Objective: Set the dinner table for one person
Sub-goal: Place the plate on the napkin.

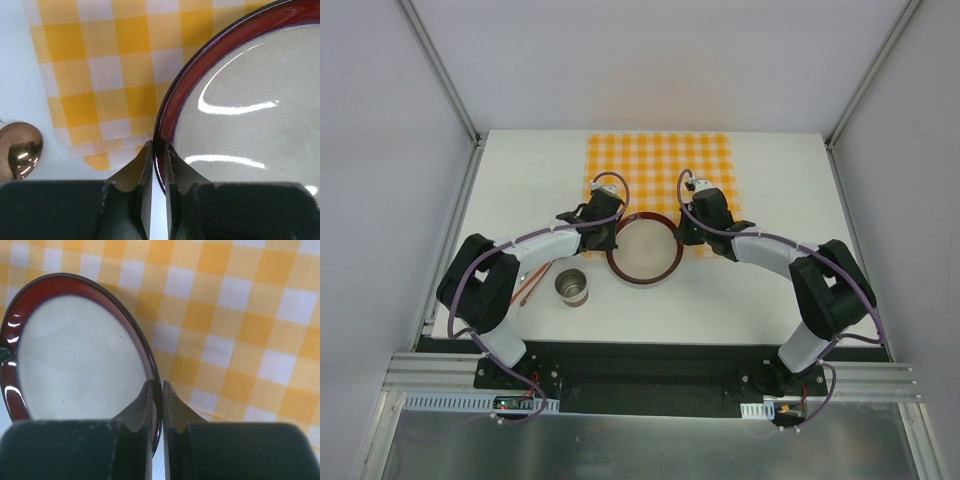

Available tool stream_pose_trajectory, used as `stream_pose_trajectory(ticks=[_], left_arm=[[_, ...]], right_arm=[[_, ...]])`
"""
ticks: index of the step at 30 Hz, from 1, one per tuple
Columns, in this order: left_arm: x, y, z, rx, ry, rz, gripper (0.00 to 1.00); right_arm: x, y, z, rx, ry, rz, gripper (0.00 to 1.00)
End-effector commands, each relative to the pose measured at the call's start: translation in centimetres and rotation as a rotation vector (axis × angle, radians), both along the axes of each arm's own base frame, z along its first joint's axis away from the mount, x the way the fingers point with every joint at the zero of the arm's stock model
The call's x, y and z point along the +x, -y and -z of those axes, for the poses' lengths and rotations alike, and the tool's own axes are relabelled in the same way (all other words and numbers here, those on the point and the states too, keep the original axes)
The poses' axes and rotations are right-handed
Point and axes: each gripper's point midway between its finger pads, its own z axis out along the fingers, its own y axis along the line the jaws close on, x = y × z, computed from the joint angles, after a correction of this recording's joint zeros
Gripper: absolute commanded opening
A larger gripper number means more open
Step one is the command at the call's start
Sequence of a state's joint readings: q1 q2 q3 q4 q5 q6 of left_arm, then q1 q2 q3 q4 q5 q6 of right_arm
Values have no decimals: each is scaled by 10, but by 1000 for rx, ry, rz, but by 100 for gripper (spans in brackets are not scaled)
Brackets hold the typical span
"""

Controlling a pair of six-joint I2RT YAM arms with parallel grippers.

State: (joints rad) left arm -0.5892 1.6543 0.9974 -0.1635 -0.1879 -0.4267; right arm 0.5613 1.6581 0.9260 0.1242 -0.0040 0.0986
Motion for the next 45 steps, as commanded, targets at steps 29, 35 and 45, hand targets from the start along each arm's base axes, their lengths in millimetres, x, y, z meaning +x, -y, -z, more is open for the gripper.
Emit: stream_pose_trajectory(ticks=[29,35,45], left_arm=[[68,34,-29,40,97,62,0],[62,28,-24,44,81,53,0],[61,29,-22,34,70,50,0]], right_arm=[[118,24,-20,-18,49,71,1],[124,30,-2,-28,-10,78,0],[140,37,13,21,-75,108,1]])
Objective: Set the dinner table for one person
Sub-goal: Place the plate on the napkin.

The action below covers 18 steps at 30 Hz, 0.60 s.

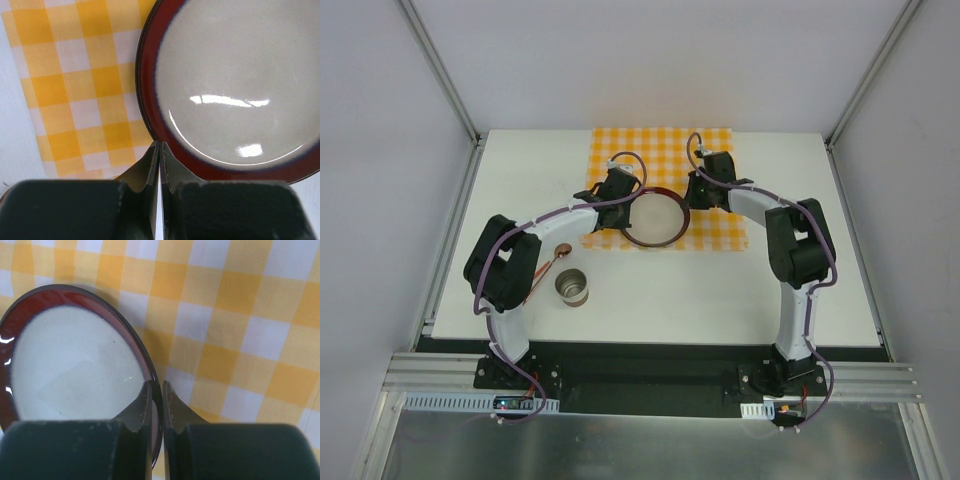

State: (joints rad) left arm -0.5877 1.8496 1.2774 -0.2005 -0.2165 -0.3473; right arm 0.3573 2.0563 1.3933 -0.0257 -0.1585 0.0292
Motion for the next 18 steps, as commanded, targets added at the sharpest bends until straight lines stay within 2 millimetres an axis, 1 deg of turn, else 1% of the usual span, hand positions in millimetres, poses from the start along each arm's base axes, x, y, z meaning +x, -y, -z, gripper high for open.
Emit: stream_pose_trajectory(ticks=[1,2,3,5,6,8,10,12,13,14,15,16,18], left_arm=[[0,-2,-5,-4,6,3,0],[-1,-3,-4,-1,2,2,0],[-1,-5,-5,-1,6,-1,0],[-2,-6,-4,2,4,-2,0],[-3,-6,-5,1,4,-2,0],[-4,-8,-4,3,2,-7,0],[-4,-10,-3,2,-2,-10,0],[-5,-10,-2,3,-3,-10,0],[-5,-11,-2,3,-3,-10,0],[-5,-12,-2,3,-3,-12,0],[-6,-12,-3,2,-2,-12,0],[-6,-12,-2,5,-4,-12,0],[-6,-14,-2,6,-3,-15,0]], right_arm=[[27,14,-8,3,9,66,0],[29,15,-9,10,7,70,0],[35,16,-14,22,10,73,0],[41,19,-15,31,6,78,0],[46,19,-20,37,16,78,0],[49,21,-20,42,10,81,0],[55,21,-24,53,15,82,0],[58,24,-19,57,0,85,0],[63,24,-23,65,8,86,0],[66,25,-23,79,4,88,0],[66,25,-17,80,-10,87,0],[69,24,-19,91,-8,86,0],[70,23,-11,116,-33,85,0]])
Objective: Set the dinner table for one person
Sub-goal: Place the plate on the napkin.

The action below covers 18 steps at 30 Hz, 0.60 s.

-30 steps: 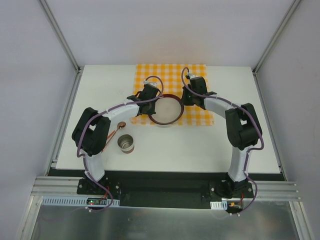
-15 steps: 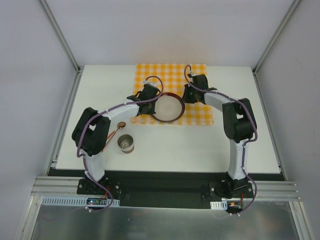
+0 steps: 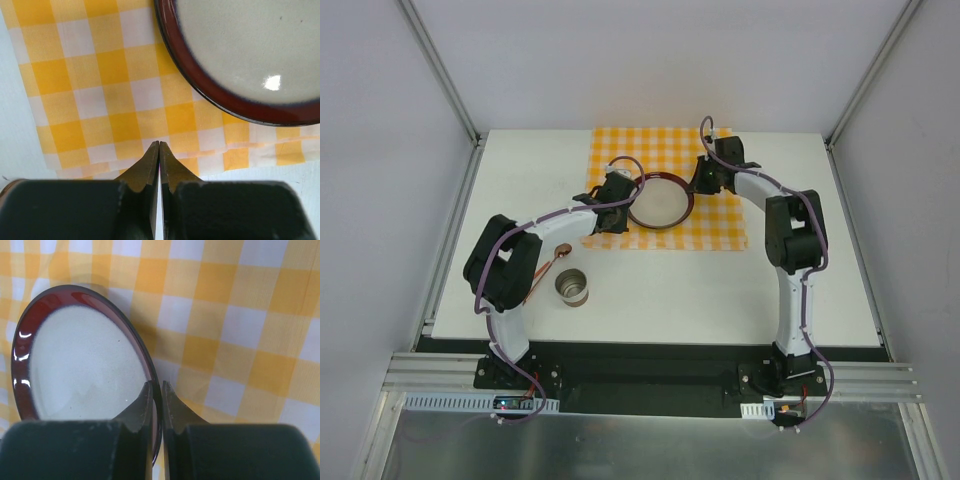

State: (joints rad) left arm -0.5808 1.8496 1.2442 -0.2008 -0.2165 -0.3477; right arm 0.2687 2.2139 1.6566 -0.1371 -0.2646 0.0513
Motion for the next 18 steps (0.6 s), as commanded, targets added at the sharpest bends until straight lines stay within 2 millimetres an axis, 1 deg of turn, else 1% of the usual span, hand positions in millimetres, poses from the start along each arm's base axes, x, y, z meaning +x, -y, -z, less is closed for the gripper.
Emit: stream_pose_trajectory(ticks=[1,3,4,6,7,8,9,10,11,12,13,14,15,16,17,18], left_arm=[[0,-6,-14,-11,24,-8,0],[-1,-6,-13,-13,23,-10,0],[-1,-6,-13,-13,21,-9,0],[-1,-6,-12,-14,20,-12,0],[-2,-7,-12,-15,17,-14,0],[-2,-7,-11,-13,17,-16,0],[-3,-7,-11,-14,14,-17,0],[-3,-7,-11,-16,13,-15,0],[-3,-6,-11,-19,13,-13,0],[-3,-6,-11,-22,11,-11,0],[-3,-6,-12,-25,12,-11,0],[-2,-5,-13,-26,14,-9,0],[-2,-5,-14,-30,16,-7,3],[-2,-4,-17,-34,20,-5,6],[-2,-4,-19,-36,24,-5,8],[-2,-5,-20,-37,28,-6,18]], right_arm=[[21,10,-3,38,-3,60,0],[22,8,-2,65,-17,59,0],[22,7,6,71,-34,59,0],[24,5,7,102,-49,55,1],[24,6,12,105,-62,56,0],[23,7,13,107,-74,58,1],[21,7,14,113,-82,57,6],[21,7,8,126,-78,49,13],[19,8,6,123,-74,51,24],[15,10,7,115,-79,52,27],[13,11,3,106,-66,46,31],[12,15,-12,98,-35,52,36],[5,18,-13,85,-37,53,38],[3,22,-19,71,-21,52,39],[2,26,-42,55,29,63,39],[-3,30,-46,40,40,70,40]])
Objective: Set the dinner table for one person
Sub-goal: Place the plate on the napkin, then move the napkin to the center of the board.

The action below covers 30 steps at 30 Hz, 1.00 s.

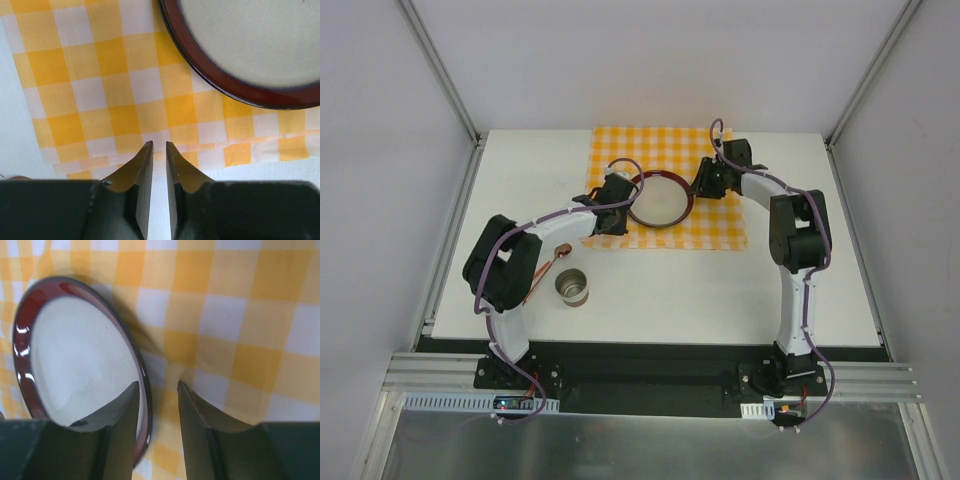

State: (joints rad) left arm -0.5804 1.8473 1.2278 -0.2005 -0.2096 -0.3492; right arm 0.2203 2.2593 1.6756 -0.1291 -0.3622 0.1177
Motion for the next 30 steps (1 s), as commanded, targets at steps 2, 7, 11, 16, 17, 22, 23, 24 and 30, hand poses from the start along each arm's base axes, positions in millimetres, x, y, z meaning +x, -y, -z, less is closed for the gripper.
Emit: stream_pose_trajectory(ticks=[2,7,11,16,17,22,23,24,30], left_arm=[[4,-3,-31,-40,58,-6,27],[9,-4,-38,-38,76,0,50],[14,-5,-36,-33,69,-4,51],[22,-6,-27,-31,48,-6,52],[25,-9,-26,-31,43,-12,54],[33,-11,-13,-38,6,-13,76],[34,-12,-11,-35,-3,-13,76],[38,-14,-11,-38,-1,-21,76],[43,-15,8,-61,-69,-25,5]], right_arm=[[-19,34,-61,-107,114,65,40],[-45,56,-82,-162,165,139,30],[-54,59,-69,-172,132,148,10],[-59,59,-47,-164,81,168,0],[-60,59,-44,-162,74,170,0],[-67,62,-29,-171,40,189,0],[-67,63,-26,-174,34,193,0],[-68,63,-24,-175,28,191,0],[-67,62,-16,-164,9,197,0]])
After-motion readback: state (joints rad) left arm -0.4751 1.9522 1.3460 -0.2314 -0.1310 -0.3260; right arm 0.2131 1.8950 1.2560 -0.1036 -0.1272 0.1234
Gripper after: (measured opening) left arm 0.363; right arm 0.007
